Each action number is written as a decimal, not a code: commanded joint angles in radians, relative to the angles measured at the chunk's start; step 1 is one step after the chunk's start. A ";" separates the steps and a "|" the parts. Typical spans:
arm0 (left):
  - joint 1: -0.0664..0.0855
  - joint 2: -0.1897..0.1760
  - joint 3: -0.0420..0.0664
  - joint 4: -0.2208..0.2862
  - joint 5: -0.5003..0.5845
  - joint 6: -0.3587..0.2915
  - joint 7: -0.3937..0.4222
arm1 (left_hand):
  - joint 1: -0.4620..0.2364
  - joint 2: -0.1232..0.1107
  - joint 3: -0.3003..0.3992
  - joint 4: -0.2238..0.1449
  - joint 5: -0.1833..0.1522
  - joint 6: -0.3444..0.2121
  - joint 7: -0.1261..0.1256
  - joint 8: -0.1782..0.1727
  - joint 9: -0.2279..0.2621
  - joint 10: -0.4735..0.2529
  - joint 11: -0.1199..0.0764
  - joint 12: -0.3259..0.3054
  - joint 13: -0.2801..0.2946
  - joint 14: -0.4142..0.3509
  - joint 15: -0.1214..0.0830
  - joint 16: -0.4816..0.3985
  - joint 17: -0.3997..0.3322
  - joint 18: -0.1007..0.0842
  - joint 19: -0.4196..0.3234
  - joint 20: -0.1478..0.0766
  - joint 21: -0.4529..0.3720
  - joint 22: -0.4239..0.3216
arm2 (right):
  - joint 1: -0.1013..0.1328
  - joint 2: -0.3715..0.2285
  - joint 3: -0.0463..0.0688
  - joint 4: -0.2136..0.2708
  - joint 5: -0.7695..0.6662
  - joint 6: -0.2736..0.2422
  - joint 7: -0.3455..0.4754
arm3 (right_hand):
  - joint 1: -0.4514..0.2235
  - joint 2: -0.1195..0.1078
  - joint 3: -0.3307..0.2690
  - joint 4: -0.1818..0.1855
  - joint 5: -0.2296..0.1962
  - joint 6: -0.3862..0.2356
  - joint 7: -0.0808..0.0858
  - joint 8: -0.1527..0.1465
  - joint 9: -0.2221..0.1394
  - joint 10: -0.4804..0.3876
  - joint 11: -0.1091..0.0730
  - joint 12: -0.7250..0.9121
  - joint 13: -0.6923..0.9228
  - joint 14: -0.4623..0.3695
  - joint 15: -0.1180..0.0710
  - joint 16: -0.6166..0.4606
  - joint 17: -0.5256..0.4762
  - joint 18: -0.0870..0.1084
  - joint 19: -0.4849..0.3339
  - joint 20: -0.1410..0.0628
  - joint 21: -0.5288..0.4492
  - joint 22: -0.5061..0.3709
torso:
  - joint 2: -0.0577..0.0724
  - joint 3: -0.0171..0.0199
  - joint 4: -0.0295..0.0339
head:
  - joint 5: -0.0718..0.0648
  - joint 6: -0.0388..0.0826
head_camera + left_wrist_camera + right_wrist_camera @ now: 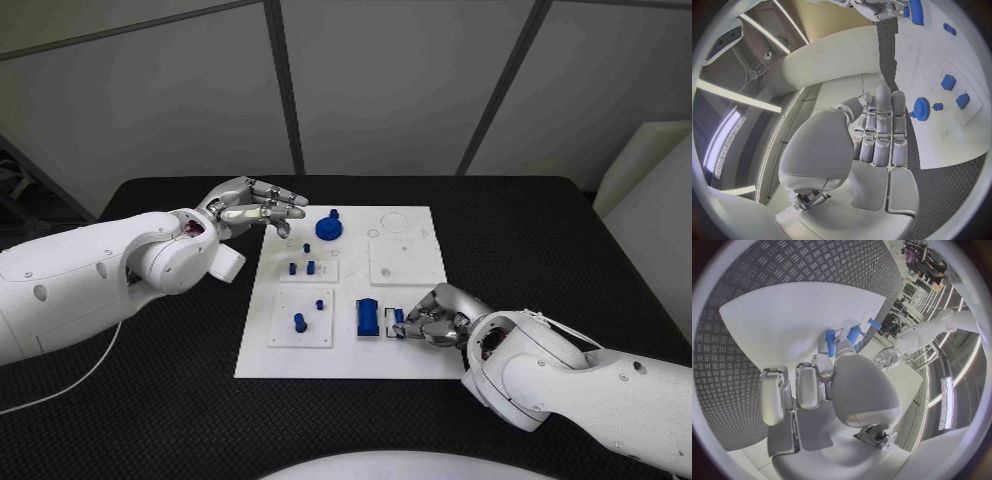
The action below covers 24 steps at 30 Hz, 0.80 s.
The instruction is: Assemble the parts on the task board
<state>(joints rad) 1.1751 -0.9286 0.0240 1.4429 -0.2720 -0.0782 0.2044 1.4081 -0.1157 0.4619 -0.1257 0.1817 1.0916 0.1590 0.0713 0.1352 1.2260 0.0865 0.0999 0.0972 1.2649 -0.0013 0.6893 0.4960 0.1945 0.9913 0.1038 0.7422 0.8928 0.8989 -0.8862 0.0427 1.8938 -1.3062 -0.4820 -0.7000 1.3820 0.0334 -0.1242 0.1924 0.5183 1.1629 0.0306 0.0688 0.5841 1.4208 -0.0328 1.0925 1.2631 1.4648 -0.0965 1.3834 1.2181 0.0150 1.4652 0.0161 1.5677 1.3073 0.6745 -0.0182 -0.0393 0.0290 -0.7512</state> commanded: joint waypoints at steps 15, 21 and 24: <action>0.001 -0.001 0.001 0.002 0.004 0.016 -0.006 | -0.001 0.008 0.000 -0.004 0.002 -0.003 0.002 -0.004 -0.001 -0.007 0.003 -0.001 0.002 0.005 0.002 -0.004 -0.002 -0.011 -0.005 0.000 -0.003 0.001 | -0.003 0.011 -0.004 0.016 0.059 -0.042 -0.008 | -0.041 -0.002 -0.009 0.044 0.001 0.014 -0.002 -0.001 -0.006 0.022 -0.010 0.012 0.010 0.044 -0.009 0.007 0.008 -0.015 0.106 -0.008 0.003 0.263 | -0.001 0.0005 -0.0015 | 0.006 0.000; 0.001 -0.001 0.001 0.002 0.004 0.019 -0.009 | -0.001 0.008 0.000 -0.004 0.002 -0.003 0.002 -0.004 -0.001 -0.007 0.003 -0.001 0.002 0.005 0.002 -0.004 -0.002 -0.011 -0.005 0.000 -0.003 0.001 | -0.003 0.007 -0.004 0.018 0.040 -0.060 -0.001 | -0.042 -0.009 -0.013 0.051 0.001 0.025 -0.005 0.004 -0.001 0.023 -0.013 0.015 0.013 0.045 -0.011 0.008 0.010 -0.015 0.106 -0.010 0.003 0.263 | 0.000 0.0003 -0.0019 | 0.007 0.001; 0.001 -0.002 0.000 0.002 0.004 0.021 -0.011 | -0.001 0.008 0.000 -0.004 0.002 -0.003 0.002 -0.004 -0.001 -0.007 0.003 -0.001 0.002 0.004 0.002 -0.004 -0.002 -0.011 -0.005 0.000 -0.003 0.001 | -0.003 0.006 -0.004 0.019 0.032 -0.065 0.000 | -0.042 -0.011 -0.014 0.052 0.000 0.026 -0.006 0.005 0.000 0.023 -0.013 0.016 0.013 0.045 -0.011 0.008 0.010 -0.015 0.106 -0.010 0.003 0.263 | 0.000 0.0002 -0.0021 | 0.007 0.001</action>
<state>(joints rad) 1.1751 -0.9300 0.0239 1.4428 -0.2720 -0.0718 0.1947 1.4081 -0.1156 0.4619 -0.1256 0.1816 1.0916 0.1590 0.0713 0.1352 1.2260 0.0864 0.0999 0.0979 1.2649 -0.0013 0.6893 0.4961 0.1945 0.9913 0.1038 0.7422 0.8926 0.8949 -0.8793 0.0388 1.9094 -1.2583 -0.5232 -0.7054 1.3481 0.0277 -0.1368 0.2385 0.5169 1.1821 0.0246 0.0696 0.5828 1.4367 -0.0413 1.1042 1.2755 1.4682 -0.1007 1.3882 1.2265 0.0150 1.4691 0.0121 1.5677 1.3073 0.6731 -0.0175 -0.0410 0.0359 -0.7500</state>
